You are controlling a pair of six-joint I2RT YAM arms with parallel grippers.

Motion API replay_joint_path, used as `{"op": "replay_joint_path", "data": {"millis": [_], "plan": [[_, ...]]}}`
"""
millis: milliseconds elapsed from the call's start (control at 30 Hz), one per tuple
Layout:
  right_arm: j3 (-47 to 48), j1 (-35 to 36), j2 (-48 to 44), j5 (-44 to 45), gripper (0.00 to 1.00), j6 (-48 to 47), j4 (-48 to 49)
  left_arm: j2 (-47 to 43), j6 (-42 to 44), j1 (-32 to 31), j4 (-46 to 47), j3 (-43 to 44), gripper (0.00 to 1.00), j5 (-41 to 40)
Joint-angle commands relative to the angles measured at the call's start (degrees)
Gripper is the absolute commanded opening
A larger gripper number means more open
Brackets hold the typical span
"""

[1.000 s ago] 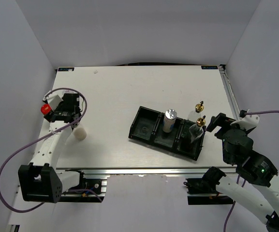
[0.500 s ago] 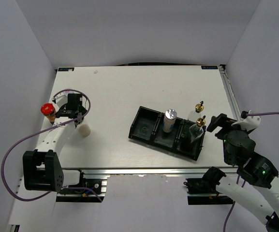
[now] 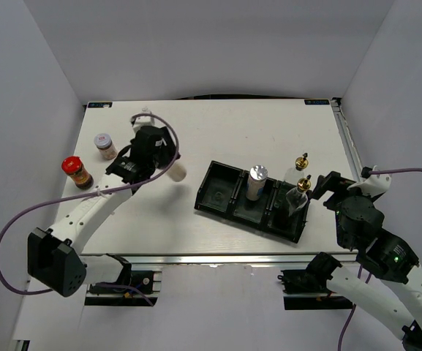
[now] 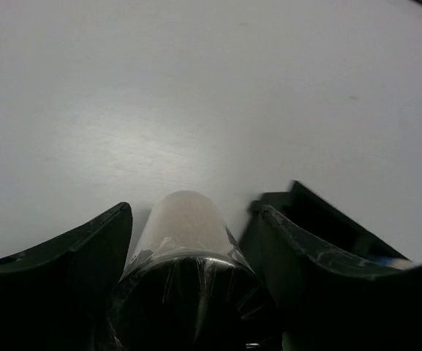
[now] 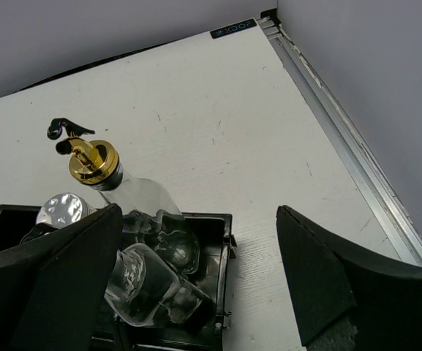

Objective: Organize the condiment bottles

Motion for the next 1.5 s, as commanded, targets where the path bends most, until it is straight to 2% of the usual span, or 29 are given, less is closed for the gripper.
{"op": "replay_joint_path", "data": {"millis": [0,100,233,433,767,1100,1200,1233,1267,1333,1367,1467], "plan": [[-0.36,0.36,-0.22,-0.1,0.89,-1.51,3.64,-1.32,6.1,-3.91,9.41,5.14,0.0,9.01],[-0.54,0.36,-0.48,-0.01,0.89,-1.6,3.91,0.61,10.23,-12.59,11.79,8.04,0.0,12.1],[-0.63,0.28,-0.66,-0.1,0.89,-1.6,4.0,5.61,14.64,-20.59,9.35,14.79,0.0,14.3],[-0.71,0.36,-0.75,-0.19,0.89,-1.78,3.91,12.65,19.13,-29.13,5.74,20.96,0.0,13.96],[-0.63,0.36,-1.19,-0.01,0.89,-1.69,3.82,18.97,18.78,-34.15,9.77,22.28,0.0,16.06],[-1.15,0.36,-2.06,-0.1,0.89,-1.87,4.44,24.6,18.52,-36.26,13.82,22.63,0.0,10.09],[-1.42,0.45,-2.5,0.08,0.89,-1.87,4.7,26.27,18.34,-36.88,14.08,22.28,0.05,7.2],[-1.42,0.45,-2.59,-0.1,0.89,-1.87,4.7,26.8,18.25,-36.97,13.99,22.2,0.15,6.66],[-1.42,0.36,-2.59,-0.18,0.89,-1.87,4.79,27.33,18.16,-37.14,13.73,22.37,0.21,6.13],[-1.5,0.36,-2.59,-0.36,0.89,-1.95,4.79,29.08,17.99,-37.5,13.12,22.63,0.23,4.99],[-1.5,0.45,-2.59,-0.54,0.89,-1.95,4.88,29.61,17.9,-37.5,12.68,22.89,0.29,4.55],[-1.59,0.45,-2.42,-0.8,0.89,-2.04,4.7,31.55,17.37,-37.67,11.01,24.04,0.63,2.53]]}}
